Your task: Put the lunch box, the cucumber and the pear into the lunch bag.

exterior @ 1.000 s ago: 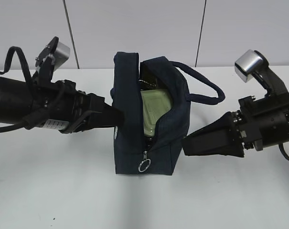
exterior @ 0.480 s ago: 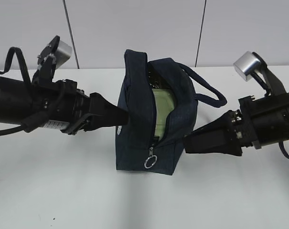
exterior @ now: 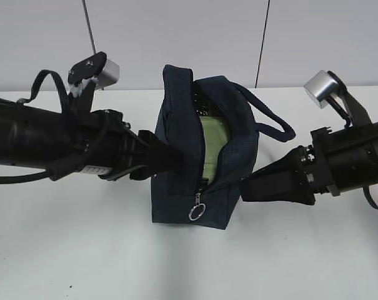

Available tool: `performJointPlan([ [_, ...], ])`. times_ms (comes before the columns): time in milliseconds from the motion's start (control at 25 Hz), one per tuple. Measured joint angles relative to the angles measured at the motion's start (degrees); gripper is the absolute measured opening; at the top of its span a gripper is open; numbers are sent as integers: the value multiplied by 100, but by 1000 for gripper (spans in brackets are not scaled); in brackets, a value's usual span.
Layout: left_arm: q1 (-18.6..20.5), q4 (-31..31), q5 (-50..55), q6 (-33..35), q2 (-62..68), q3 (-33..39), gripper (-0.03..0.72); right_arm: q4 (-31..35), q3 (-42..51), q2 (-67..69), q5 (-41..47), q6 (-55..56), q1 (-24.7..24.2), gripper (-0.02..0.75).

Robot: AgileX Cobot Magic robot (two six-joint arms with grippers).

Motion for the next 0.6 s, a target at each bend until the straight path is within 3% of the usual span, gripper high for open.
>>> performJointPlan([
  [440,-14,125,-140,18,412,-518,307,0,0,0,0,0,0,491],
  [600,-14,267,-63,18,415,-525,241,0,0,0,0,-4,0,491],
])
